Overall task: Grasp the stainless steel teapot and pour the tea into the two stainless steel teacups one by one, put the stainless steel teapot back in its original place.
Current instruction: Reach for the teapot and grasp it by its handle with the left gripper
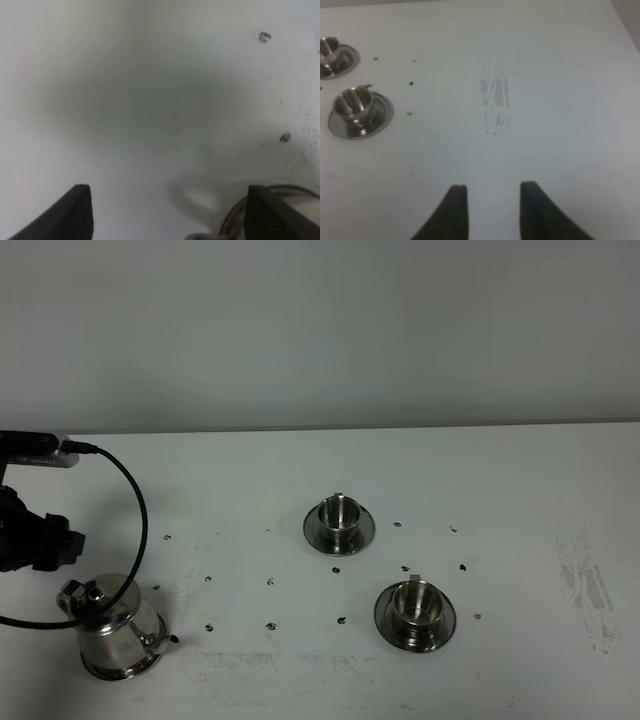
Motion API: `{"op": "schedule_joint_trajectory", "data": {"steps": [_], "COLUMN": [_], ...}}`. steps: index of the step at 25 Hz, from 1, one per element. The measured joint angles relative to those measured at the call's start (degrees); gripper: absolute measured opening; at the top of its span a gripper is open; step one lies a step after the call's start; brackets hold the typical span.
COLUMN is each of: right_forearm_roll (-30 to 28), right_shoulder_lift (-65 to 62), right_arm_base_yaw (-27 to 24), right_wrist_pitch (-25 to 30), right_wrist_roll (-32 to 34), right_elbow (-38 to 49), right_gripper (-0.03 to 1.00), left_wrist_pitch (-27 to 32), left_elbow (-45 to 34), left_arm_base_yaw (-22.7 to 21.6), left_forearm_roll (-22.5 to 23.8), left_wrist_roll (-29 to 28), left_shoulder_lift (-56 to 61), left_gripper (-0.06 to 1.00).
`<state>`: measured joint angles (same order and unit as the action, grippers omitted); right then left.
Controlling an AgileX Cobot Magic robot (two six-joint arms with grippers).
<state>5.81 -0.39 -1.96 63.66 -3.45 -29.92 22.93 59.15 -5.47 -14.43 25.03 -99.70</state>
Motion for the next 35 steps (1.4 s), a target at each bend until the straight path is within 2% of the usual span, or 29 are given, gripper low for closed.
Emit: {"op": "schedule_joint_trajectory", "data": {"steps": [9,20,24,35], "right_forearm_roll": [0.0,0.0,0.0,0.0], "right_shoulder_lift": [0.0,0.0,0.0,0.0], "right_arm_base_yaw": [0.0,0.0,0.0,0.0], "right_wrist_pitch": [0.0,0.0,0.0,0.0], "right_wrist_roll": [0.0,-0.1,-0.1,0.0], "right_elbow": [0.0,0.0,0.0,0.0], "right_gripper": [0.24,0.24,0.24,0.24], "left_wrist_pitch": [0.1,4.8,8.2,12.7], "left_elbow": [-0.2,-0.2,-0.2,-0.2], "left_arm_base_yaw": [0.0,-0.1,-0.1,-0.1], "left_forearm_roll": [-2.1,-1.9,0.0,5.5], "left_wrist_roll": [-0.5,-3.6,-3.6,-3.6], "left_shoulder_lift": [-3.0,-3.2,-3.5,-3.5], "left_gripper": [0.64,0.64,0.64,0.64]}}
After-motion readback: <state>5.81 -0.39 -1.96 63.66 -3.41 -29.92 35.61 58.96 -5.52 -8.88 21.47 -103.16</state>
